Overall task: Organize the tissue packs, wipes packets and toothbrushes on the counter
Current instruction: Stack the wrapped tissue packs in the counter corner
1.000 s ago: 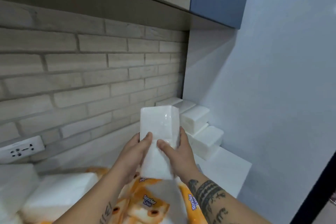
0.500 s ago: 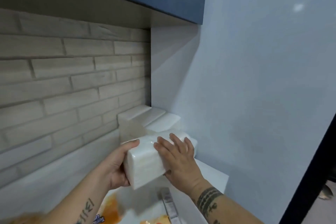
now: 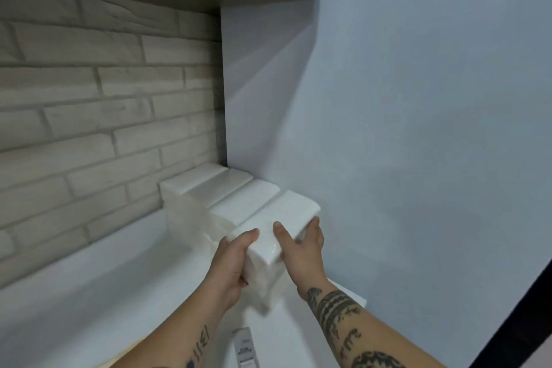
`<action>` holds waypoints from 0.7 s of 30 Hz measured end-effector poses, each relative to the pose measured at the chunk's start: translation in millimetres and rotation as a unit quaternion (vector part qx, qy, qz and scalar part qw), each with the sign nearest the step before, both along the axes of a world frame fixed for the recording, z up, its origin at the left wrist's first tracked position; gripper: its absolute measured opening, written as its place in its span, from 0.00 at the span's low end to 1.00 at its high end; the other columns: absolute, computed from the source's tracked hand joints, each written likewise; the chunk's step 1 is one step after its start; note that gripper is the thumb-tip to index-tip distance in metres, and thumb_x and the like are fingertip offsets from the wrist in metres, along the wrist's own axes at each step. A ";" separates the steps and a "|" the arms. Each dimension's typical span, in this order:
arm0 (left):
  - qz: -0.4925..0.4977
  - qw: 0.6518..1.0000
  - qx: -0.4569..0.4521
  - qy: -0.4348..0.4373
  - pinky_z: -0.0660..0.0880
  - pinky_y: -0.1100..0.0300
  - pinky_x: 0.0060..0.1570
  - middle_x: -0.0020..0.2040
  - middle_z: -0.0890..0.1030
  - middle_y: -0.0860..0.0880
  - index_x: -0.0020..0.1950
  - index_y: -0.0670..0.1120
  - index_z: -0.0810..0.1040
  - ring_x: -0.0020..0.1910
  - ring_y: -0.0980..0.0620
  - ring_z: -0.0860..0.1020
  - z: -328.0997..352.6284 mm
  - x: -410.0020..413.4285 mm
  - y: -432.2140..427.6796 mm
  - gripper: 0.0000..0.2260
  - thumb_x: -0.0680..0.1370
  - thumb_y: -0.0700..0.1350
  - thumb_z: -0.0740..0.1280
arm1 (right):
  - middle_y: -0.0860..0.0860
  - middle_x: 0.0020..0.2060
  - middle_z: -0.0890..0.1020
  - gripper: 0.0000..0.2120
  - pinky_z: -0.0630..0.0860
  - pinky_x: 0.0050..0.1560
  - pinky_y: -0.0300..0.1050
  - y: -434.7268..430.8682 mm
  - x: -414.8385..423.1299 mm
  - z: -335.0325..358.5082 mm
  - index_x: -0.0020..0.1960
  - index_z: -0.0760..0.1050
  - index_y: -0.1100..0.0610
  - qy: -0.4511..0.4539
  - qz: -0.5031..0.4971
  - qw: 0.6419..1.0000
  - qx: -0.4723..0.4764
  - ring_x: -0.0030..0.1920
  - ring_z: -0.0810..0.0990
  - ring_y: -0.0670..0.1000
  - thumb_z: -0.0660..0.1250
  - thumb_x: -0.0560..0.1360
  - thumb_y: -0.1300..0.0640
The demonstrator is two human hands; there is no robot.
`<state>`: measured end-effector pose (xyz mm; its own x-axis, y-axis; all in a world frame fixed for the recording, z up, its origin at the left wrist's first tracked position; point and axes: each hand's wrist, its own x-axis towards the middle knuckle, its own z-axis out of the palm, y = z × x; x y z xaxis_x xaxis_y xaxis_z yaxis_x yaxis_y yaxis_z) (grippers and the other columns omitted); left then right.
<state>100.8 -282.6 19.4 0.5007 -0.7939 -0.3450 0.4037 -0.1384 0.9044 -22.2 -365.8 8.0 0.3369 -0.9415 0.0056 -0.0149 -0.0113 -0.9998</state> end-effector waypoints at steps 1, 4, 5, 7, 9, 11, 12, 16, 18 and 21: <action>0.003 1.000 -0.001 -0.001 0.81 0.45 0.56 0.57 0.86 0.49 0.66 0.51 0.77 0.56 0.45 0.85 -0.9 -0.7 -5.9 0.29 0.67 0.60 0.76 | 0.40 0.83 0.42 0.57 0.58 0.81 0.57 -7.0 1.5 -1.4 0.84 0.39 0.47 -0.001 -0.002 1.000 0.004 0.83 0.54 0.50 0.73 0.72 0.33; 0.016 1.000 0.008 -0.008 0.80 0.51 0.54 0.57 0.86 0.51 0.66 0.52 0.75 0.55 0.47 0.85 1.6 -1.3 -22.3 0.23 0.75 0.59 0.73 | 0.43 0.83 0.44 0.53 0.59 0.81 0.57 -25.3 6.4 -4.7 0.85 0.40 0.48 -0.007 -0.012 1.000 0.013 0.82 0.56 0.51 0.72 0.75 0.37; 0.013 1.000 0.014 -0.015 0.80 0.49 0.58 0.59 0.85 0.52 0.68 0.52 0.74 0.57 0.48 0.84 4.8 -2.2 -26.5 0.26 0.74 0.60 0.73 | 0.44 0.83 0.45 0.52 0.59 0.80 0.56 -29.7 7.8 -4.4 0.85 0.40 0.48 -0.009 -0.018 1.000 0.014 0.82 0.56 0.52 0.71 0.76 0.38; 0.004 0.999 0.024 -0.022 0.77 0.45 0.64 0.62 0.83 0.52 0.71 0.53 0.72 0.60 0.48 0.82 6.1 -1.4 -36.7 0.33 0.70 0.64 0.73 | 0.45 0.83 0.47 0.50 0.60 0.80 0.56 -37.5 9.7 -4.9 0.85 0.42 0.49 -0.011 -0.030 0.999 0.017 0.81 0.58 0.52 0.71 0.77 0.39; 0.001 0.999 0.035 -0.024 0.76 0.46 0.67 0.64 0.82 0.51 0.73 0.50 0.73 0.62 0.48 0.81 6.6 -0.3 -44.6 0.35 0.70 0.64 0.73 | 0.45 0.82 0.49 0.49 0.61 0.79 0.54 -42.8 10.4 -6.6 0.85 0.43 0.49 -0.008 -0.043 0.999 0.016 0.81 0.59 0.52 0.71 0.77 0.40; 0.010 0.998 0.050 -0.022 0.75 0.52 0.66 0.65 0.81 0.48 0.74 0.46 0.72 0.62 0.47 0.80 3.9 -0.3 -49.8 0.36 0.72 0.63 0.74 | 0.45 0.82 0.49 0.49 0.62 0.79 0.54 -47.1 9.9 -9.2 0.85 0.43 0.50 -0.002 -0.047 0.999 0.011 0.80 0.60 0.52 0.71 0.78 0.41; 0.021 0.998 0.056 -0.022 0.75 0.54 0.64 0.65 0.81 0.46 0.74 0.43 0.72 0.62 0.46 0.80 1.6 -0.3 -52.1 0.37 0.72 0.63 0.74 | 0.45 0.82 0.49 0.49 0.63 0.79 0.55 -49.0 9.6 -10.5 0.85 0.43 0.50 0.002 -0.048 0.999 0.009 0.80 0.61 0.53 0.71 0.77 0.40; 0.051 0.996 0.067 -0.029 0.74 0.52 0.68 0.64 0.81 0.44 0.72 0.40 0.73 0.62 0.44 0.80 -7.7 -1.7 -57.7 0.37 0.72 0.63 0.75 | 0.45 0.82 0.49 0.50 0.63 0.79 0.58 -54.8 10.7 -14.4 0.85 0.42 0.49 0.020 -0.042 0.999 0.009 0.80 0.60 0.54 0.71 0.77 0.39; 0.065 0.995 0.072 -0.033 0.75 0.52 0.67 0.63 0.81 0.44 0.72 0.40 0.73 0.62 0.44 0.80 -10.5 -2.2 -59.0 0.38 0.72 0.64 0.74 | 0.44 0.82 0.47 0.49 0.62 0.79 0.57 -55.8 11.7 -16.1 0.85 0.42 0.50 0.021 -0.041 0.999 0.018 0.81 0.59 0.54 0.70 0.78 0.40; 0.079 0.993 0.086 -0.037 0.75 0.54 0.63 0.62 0.81 0.45 0.72 0.40 0.73 0.61 0.44 0.80 -17.8 -0.1 -63.1 0.38 0.73 0.65 0.72 | 0.45 0.83 0.46 0.48 0.62 0.78 0.54 -56.4 13.7 -19.2 0.85 0.40 0.50 0.031 -0.030 0.999 0.030 0.81 0.58 0.55 0.69 0.79 0.40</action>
<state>100.7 -345.7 1.6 0.6429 -0.6369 -0.4256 0.3653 -0.2334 0.9011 -8.5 -422.2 -11.2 0.2786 -0.9578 -0.0712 -0.0749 0.0523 -0.9958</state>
